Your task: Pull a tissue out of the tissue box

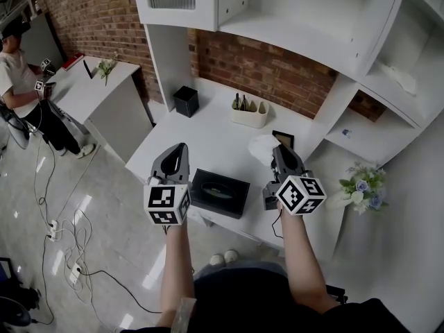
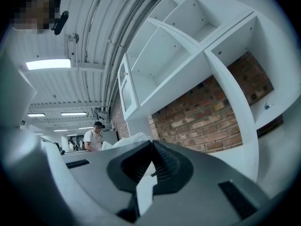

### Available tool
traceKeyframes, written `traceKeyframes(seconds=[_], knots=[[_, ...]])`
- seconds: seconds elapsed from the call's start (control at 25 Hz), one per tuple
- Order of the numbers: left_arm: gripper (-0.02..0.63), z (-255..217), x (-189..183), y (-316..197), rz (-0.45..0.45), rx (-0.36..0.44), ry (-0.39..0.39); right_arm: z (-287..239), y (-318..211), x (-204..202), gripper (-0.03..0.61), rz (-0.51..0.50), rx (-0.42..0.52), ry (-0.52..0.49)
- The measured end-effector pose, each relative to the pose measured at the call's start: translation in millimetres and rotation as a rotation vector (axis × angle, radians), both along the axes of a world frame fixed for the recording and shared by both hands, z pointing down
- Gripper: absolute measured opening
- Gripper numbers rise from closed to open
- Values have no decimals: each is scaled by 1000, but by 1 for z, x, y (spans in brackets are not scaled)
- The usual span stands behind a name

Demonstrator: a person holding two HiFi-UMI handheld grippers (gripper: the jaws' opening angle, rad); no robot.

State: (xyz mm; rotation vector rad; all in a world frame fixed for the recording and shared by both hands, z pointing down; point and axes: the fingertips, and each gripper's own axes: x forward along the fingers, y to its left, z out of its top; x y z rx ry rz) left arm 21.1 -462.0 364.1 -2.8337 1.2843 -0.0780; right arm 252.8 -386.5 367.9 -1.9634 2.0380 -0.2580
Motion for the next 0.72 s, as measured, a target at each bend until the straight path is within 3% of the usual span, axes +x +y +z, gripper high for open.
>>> traceKeyframes(seconds=[0.72], knots=[[9, 3, 12, -1, 32, -6, -8, 7, 3, 5, -2, 8, -26, 5]])
